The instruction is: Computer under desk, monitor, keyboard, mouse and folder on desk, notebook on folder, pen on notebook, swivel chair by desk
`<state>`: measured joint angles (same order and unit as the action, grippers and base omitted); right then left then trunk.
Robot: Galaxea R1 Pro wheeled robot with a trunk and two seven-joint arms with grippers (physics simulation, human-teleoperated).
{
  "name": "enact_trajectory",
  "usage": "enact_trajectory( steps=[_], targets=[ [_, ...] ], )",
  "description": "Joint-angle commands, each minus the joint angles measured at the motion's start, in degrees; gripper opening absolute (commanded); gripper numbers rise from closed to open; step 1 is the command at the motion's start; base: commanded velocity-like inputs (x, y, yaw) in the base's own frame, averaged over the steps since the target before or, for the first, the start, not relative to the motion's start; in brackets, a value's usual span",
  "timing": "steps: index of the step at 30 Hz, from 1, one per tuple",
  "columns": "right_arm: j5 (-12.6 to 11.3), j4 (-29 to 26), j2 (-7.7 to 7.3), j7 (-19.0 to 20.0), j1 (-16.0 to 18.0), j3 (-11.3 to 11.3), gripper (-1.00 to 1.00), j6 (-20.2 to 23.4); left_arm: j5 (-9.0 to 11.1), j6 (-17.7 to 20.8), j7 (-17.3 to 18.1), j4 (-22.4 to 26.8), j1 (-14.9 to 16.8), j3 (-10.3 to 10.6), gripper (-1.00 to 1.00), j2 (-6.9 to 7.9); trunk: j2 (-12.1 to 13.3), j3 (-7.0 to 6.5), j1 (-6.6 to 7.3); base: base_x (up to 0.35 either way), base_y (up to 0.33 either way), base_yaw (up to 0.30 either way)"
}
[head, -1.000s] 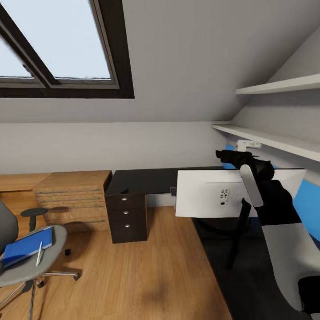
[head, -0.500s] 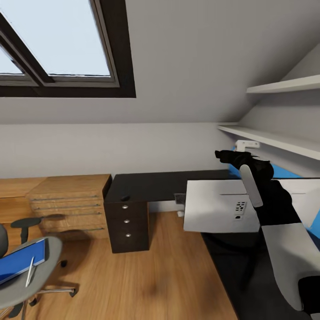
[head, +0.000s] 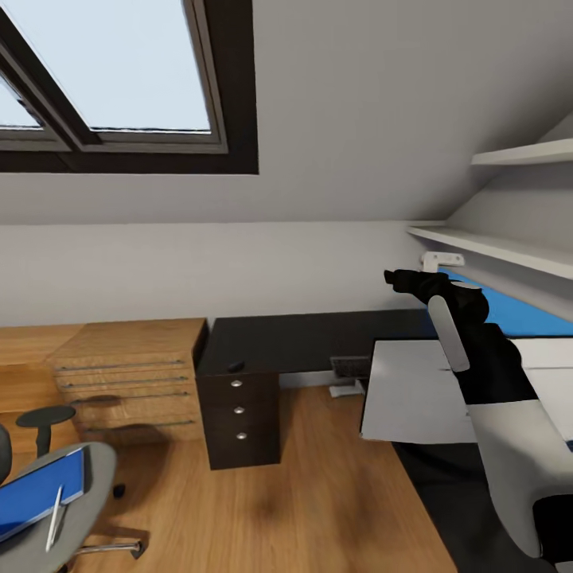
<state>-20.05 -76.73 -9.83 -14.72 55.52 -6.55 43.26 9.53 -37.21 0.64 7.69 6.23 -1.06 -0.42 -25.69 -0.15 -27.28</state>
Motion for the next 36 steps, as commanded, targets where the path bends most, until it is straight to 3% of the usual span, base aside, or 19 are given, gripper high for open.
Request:
enact_trajectory(
  steps=[1,11,15,22,26,32,36],
  targets=[
    [-0.6,0.0,-0.06,-0.6,0.0,-0.1,1.00,0.1,0.1,-0.1,0.1,0.0,0.0,-0.1,1.00,-0.02,0.0,0.02,-0.05,0.231,0.231,0.000],
    [-0.5,1.2,-0.04,-0.6,0.0,-0.1,1.00,2.0,0.1,-0.1,0.1,0.0,0.0,-0.2,1.00,-0.08,0.0,0.02,-0.05,0.088,0.077,0.000],
    [-0.5,4.6,-0.02,-0.6,0.2,-0.1,1.00,5.5,0.1,-0.1,0.1,0.0,0.0,-0.2,1.00,-0.10,0.0,0.02,-0.05,0.015,0.013,0.000],
    [-0.5,11.7,-0.01,-0.6,0.8,0.0,1.00,7.7,0.1,-0.1,0.1,0.0,0.0,-0.2,1.00,-0.10,0.0,0.02,-0.05,0.004,0.003,0.000],
    [-0.5,18.6,-0.01,-0.6,3.4,0.0,1.00,8.1,0.1,-0.1,0.1,0.0,0.0,-0.2,1.00,-0.10,0.0,0.02,-0.05,0.001,0.001,0.000],
    [-0.7,32.9,0.05,-0.5,10.9,0.0,1.00,8.3,0.1,-0.2,0.1,0.0,0.0,-0.1,1.00,-0.03,0.0,0.02,-0.05,0.000,0.000,0.000],
    [-1.4,37.4,0.26,-0.5,13.8,0.0,1.00,8.3,0.1,-0.2,0.1,0.0,0.0,-0.1,1.00,0.03,0.0,0.02,-0.05,0.000,0.000,0.000]
  ],
)
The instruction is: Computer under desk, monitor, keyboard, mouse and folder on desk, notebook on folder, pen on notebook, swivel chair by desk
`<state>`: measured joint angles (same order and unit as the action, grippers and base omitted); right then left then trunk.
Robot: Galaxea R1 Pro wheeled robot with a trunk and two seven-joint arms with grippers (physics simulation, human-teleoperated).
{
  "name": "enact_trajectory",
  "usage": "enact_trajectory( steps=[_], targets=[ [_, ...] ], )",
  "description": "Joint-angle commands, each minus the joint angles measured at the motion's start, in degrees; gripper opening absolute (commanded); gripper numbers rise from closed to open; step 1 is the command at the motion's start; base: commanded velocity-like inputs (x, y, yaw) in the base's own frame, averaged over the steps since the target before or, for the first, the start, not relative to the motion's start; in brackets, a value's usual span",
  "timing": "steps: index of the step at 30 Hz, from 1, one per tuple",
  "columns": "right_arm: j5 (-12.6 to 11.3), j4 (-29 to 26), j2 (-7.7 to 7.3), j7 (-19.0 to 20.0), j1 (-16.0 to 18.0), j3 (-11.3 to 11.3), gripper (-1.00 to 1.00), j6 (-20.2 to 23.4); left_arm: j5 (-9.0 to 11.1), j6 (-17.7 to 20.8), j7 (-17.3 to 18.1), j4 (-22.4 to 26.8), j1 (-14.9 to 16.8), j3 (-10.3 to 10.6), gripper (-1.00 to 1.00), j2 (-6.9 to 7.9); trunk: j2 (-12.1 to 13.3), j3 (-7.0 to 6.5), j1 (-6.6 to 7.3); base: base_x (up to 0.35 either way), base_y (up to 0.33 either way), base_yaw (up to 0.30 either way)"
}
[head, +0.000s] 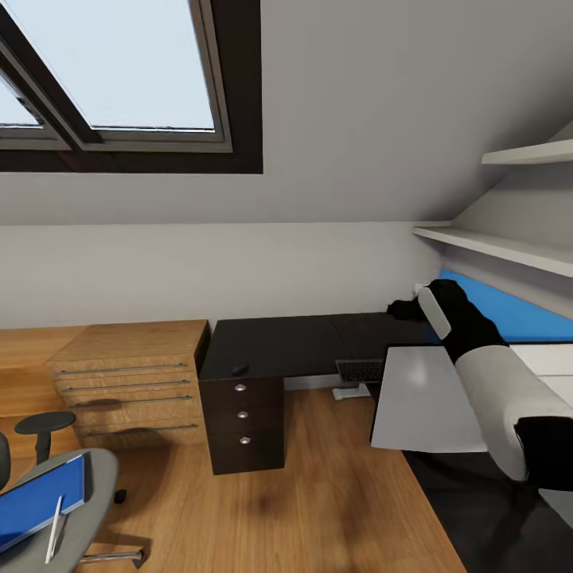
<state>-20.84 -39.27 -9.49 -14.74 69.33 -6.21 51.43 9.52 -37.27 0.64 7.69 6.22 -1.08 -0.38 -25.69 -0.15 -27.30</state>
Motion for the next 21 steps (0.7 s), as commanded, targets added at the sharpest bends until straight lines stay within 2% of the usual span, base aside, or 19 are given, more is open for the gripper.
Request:
enact_trajectory(
  steps=[1,7,21],
  targets=[
    [-0.7,0.6,0.13,-0.5,0.5,-0.4,1.00,0.1,0.2,-0.2,0.1,0.0,0.0,-0.1,1.00,-0.01,0.0,0.02,-0.02,0.000,0.000,0.000],
    [-1.1,2.7,1.42,-0.7,2.0,-0.5,1.00,0.2,0.2,-0.2,0.1,0.0,0.0,-0.1,1.00,0.01,0.0,0.02,-0.02,0.000,0.000,0.000],
    [-1.2,6.1,2.86,-0.7,2.6,-0.9,1.00,0.2,0.2,-0.2,0.1,0.0,0.0,-0.1,1.00,0.02,0.0,0.02,-0.02,0.000,0.000,0.000]
  ],
)
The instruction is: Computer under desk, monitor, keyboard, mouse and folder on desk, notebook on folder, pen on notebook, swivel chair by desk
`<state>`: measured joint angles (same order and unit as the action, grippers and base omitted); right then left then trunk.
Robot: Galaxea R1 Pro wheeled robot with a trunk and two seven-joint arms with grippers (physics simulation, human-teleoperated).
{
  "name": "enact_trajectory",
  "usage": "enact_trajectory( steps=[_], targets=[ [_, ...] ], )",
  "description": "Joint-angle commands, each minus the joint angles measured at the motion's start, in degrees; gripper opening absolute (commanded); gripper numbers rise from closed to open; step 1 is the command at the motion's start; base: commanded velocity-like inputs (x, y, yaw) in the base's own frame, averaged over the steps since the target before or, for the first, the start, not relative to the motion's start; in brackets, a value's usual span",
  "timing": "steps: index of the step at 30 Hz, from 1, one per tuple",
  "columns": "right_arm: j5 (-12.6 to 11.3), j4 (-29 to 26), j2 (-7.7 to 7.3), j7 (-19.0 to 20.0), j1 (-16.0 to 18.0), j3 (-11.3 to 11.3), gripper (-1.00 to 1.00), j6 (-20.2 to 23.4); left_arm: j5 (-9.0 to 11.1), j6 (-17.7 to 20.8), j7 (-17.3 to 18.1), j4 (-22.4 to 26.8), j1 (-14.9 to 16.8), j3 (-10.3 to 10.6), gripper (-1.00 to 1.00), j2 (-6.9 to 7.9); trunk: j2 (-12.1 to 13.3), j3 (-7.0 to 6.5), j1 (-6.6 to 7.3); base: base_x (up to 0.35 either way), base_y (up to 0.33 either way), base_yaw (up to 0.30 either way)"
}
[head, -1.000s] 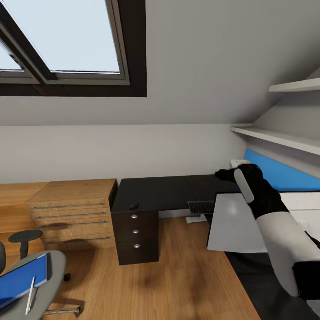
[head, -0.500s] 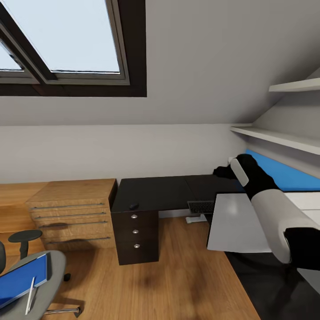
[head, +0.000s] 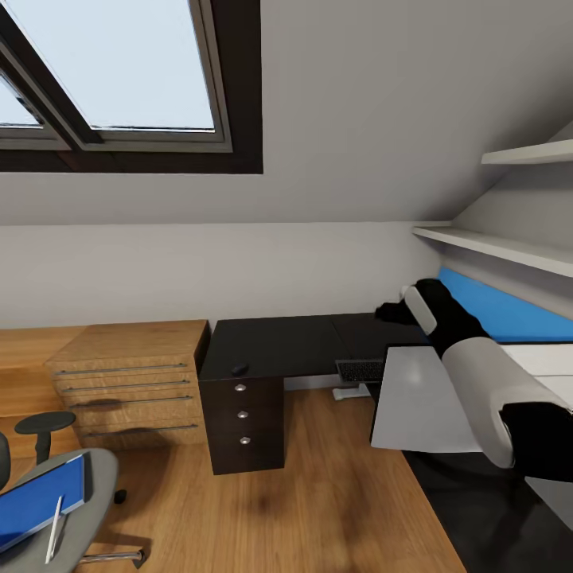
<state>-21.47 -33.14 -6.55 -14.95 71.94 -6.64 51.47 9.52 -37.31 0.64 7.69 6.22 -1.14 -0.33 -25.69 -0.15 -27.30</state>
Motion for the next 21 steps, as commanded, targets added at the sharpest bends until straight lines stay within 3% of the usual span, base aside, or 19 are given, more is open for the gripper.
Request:
enact_trajectory(
  steps=[1,21],
  targets=[
    [-0.6,0.2,0.01,-0.5,0.0,-0.4,1.00,0.1,0.1,-0.2,0.1,0.0,0.0,-0.1,1.00,-0.02,0.0,0.02,-0.02,0.000,0.000,0.000],
    [-0.6,5.2,0.63,-0.4,0.0,-0.5,1.00,0.0,0.2,-0.3,0.1,-0.1,0.0,-0.1,1.00,-0.03,0.0,0.02,-0.02,0.000,0.000,0.000]
  ],
)
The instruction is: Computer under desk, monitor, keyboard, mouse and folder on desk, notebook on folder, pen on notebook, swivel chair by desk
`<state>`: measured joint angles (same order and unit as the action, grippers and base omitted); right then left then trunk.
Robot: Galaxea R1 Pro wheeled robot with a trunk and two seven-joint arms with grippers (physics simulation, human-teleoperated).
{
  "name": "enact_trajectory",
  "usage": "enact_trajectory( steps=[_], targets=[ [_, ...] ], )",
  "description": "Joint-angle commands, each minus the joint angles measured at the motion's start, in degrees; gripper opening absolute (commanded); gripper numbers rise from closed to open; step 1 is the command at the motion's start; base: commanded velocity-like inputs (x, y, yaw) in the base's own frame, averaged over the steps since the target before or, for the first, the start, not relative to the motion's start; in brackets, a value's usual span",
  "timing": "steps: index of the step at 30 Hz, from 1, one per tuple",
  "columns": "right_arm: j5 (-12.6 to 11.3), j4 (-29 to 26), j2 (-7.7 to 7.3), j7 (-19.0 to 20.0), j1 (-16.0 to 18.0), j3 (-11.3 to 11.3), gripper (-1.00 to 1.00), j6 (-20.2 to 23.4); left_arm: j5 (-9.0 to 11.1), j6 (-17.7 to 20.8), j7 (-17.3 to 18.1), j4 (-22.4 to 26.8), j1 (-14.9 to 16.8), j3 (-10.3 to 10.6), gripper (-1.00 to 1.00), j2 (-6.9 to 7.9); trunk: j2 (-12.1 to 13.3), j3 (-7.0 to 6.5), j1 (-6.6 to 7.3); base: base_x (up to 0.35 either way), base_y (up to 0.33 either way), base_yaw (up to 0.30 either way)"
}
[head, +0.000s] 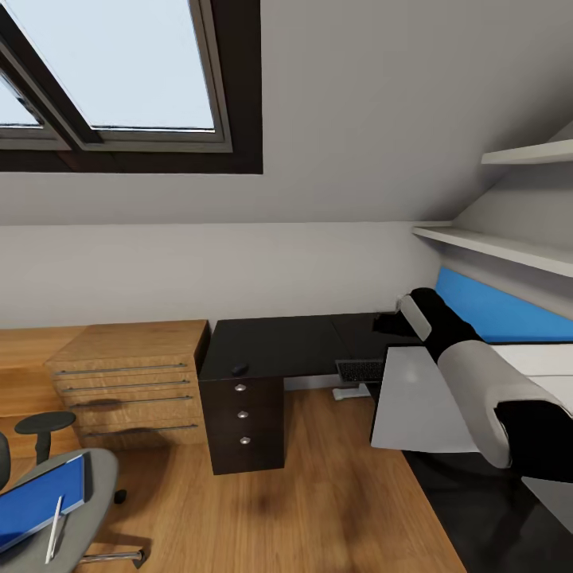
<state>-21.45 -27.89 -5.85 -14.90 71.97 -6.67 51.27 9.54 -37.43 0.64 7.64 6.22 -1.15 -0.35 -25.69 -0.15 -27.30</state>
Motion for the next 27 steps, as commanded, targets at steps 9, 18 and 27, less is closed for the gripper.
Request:
enact_trajectory(
  steps=[9,18,27],
  targets=[
    [-0.6,0.4,0.66,-0.4,0.0,-0.4,1.00,0.1,0.1,-0.2,0.1,0.0,0.0,-0.1,1.00,-0.01,0.0,0.02,-0.02,-0.100,0.000,0.000],
    [-0.5,0.6,1.31,-0.5,0.0,-0.4,1.00,-0.1,0.2,-0.2,0.1,0.0,0.0,-0.1,1.00,0.01,0.0,0.02,-0.02,-0.021,0.000,0.000],
    [-0.5,0.6,1.45,-0.5,0.0,-0.4,1.00,-0.1,0.2,-0.2,0.1,0.0,0.0,-0.1,1.00,0.00,0.0,0.02,-0.02,-0.074,-0.009,0.000]
  ],
)
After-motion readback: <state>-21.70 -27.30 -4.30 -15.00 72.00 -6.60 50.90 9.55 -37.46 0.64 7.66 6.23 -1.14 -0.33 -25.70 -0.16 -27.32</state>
